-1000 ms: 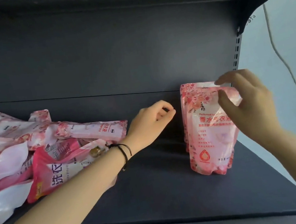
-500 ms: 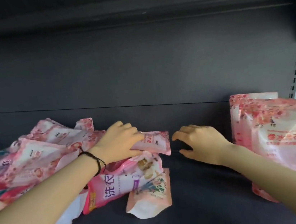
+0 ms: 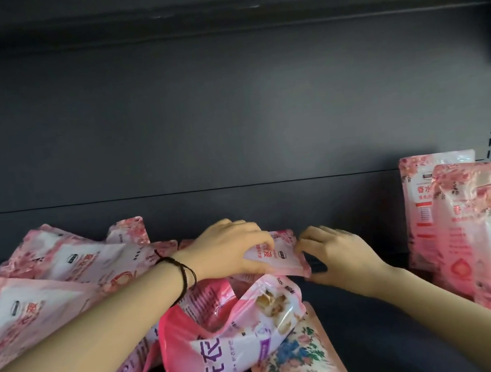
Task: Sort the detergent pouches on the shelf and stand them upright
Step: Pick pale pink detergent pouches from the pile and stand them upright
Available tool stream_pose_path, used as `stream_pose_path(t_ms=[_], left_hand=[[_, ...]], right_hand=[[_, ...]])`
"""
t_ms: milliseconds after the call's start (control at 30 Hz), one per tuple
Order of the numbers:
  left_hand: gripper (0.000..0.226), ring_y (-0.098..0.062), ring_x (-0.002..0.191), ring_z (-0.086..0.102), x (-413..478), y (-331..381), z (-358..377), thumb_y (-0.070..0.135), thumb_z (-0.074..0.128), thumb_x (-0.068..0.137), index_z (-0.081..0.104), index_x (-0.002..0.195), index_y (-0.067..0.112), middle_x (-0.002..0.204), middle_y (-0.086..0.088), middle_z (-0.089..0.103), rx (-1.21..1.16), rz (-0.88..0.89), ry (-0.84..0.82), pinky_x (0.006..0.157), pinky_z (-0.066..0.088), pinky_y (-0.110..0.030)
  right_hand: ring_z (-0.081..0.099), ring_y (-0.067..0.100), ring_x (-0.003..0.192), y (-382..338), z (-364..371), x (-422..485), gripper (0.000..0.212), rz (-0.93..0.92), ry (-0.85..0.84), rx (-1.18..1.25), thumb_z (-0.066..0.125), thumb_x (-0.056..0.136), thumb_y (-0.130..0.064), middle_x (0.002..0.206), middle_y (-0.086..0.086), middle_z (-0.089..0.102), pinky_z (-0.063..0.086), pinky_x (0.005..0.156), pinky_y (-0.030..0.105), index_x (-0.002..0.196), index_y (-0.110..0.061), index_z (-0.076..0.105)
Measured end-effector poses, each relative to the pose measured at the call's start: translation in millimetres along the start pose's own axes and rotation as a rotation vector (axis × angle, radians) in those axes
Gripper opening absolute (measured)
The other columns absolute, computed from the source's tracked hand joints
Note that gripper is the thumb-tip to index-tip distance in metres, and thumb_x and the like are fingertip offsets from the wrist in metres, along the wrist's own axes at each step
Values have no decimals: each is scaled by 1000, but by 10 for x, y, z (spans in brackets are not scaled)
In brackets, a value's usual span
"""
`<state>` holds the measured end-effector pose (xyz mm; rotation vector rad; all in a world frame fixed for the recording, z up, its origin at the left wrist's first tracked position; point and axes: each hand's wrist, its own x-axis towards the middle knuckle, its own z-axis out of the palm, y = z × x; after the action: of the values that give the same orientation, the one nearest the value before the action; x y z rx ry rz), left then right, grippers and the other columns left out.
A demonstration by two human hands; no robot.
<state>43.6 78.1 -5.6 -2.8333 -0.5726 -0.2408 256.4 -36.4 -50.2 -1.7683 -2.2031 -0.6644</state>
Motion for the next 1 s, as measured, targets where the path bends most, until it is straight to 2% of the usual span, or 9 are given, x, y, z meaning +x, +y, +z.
stream_pose_path(t_ms=[100,233,367,467,533,633,800,900,1000], left_hand=[[57,-7,109,51,10,-6,-1,79,44,77,51,120,41,120,16,55,-15,-26,13,94,34,-28],[75,-5,115,47,-42,-20,-57,87,48,66,42,128,43,127,20,51,-70,-98,77,102,33,-32],[81,-5,129,35,-161,-13,-149,84,51,66,39,133,41,137,19,43,-87,-190,346,111,22,-39],[63,-8,118,48,-239,-22,-252,70,56,74,52,124,32,123,15,57,-14,-259,595,101,32,-36],[46,-9,103,59,-288,-60,-352,58,58,77,61,111,29,108,15,65,-92,-320,667,93,41,-35],[21,-4,86,65,-347,-126,-498,42,63,78,65,95,28,91,16,69,-419,-398,713,80,53,-39],[9,-10,77,71,-362,-227,-744,22,69,85,68,91,16,84,4,74,-654,-430,758,75,58,-44],[8,-14,78,71,-436,-397,-793,15,68,87,66,91,9,85,0,74,-659,-474,755,75,58,-42],[12,-6,87,70,-569,-566,-732,14,63,91,64,103,16,96,8,73,-756,-499,717,76,57,-25]], right_hand=[[64,17,75,41,-48,42,19,-82,215,43,82,68,-23,90,-7,67,50,62,28,84,-23,72],[64,18,74,152,-227,228,7,-66,328,151,80,75,-24,81,-7,69,48,66,30,78,-22,75],[63,21,81,100,-486,629,5,-79,397,193,77,79,-24,87,-6,69,45,75,36,79,-20,75],[62,23,86,24,-672,891,3,-77,487,271,74,81,-19,91,-4,67,46,77,38,83,-16,75],[62,21,87,-65,-786,1040,5,-55,530,414,72,83,-14,91,-7,62,50,77,42,87,-13,75],[61,16,81,-248,-950,1235,6,-58,595,576,70,85,-13,87,-6,61,53,72,38,88,-12,75],[63,15,77,-572,-1039,1465,9,-82,623,604,69,86,-15,88,2,67,54,73,34,91,-11,75],[61,14,94,-615,-927,1495,22,5,677,676,69,85,-19,102,-1,66,50,85,28,106,-15,69],[47,11,117,-580,-674,1436,52,252,664,914,73,81,-26,123,-8,50,39,96,25,128,-22,50]])
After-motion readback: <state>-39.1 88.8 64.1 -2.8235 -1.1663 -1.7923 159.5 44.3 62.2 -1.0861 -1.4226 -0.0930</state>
